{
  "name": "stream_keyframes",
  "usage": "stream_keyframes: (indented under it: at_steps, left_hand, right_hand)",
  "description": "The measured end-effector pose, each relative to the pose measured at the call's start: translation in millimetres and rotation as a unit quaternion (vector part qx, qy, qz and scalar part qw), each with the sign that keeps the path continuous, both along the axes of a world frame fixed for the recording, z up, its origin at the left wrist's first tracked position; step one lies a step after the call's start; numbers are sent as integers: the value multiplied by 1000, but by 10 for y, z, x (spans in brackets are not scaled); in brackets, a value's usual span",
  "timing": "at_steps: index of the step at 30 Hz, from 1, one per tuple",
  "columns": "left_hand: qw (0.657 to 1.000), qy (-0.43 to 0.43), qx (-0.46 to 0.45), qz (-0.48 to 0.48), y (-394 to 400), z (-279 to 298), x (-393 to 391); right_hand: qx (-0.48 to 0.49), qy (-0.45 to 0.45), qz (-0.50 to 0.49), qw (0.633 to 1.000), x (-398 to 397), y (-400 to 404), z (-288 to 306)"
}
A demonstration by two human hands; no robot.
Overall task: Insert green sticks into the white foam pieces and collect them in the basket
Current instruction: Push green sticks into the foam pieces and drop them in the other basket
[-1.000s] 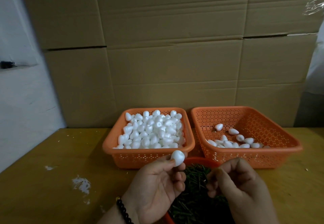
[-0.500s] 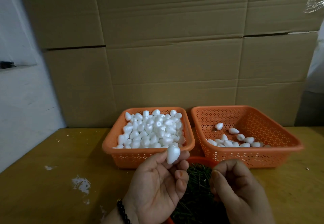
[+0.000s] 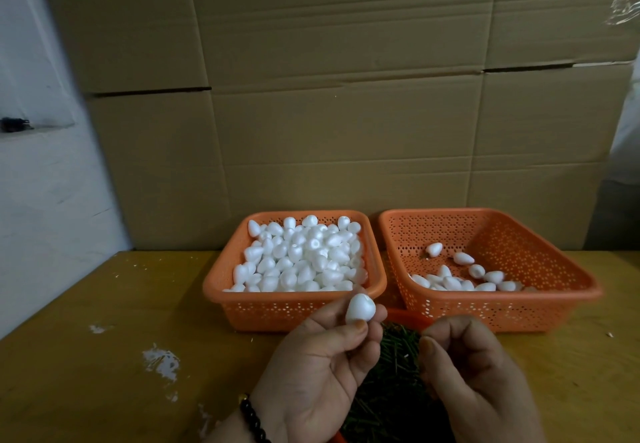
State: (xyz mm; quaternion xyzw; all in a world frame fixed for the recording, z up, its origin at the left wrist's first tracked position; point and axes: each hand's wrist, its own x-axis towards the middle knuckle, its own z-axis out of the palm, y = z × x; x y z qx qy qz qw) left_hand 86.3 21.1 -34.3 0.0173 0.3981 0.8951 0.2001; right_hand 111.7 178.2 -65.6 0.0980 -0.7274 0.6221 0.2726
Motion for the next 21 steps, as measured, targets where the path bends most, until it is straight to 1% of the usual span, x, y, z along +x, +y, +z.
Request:
stream_keyframes:
  at_steps: [4,10,15,21]
  left_hand:
    - [999,3,-26,28,35,-20,3]
    - [998,-7,-23,55,38,-5,2]
    - [994,11,-55,98,54,-17,11]
    - [986,58,-102,119,72,-46,36]
  right_hand:
    - [-4,-3,1,1000,13,-9,22]
    - [1,-2,-10,1000,12,-8,15]
    - [8,-2,-15,1000,0,3,0]
    - [1,-3,-17,1000,1,-10,-5]
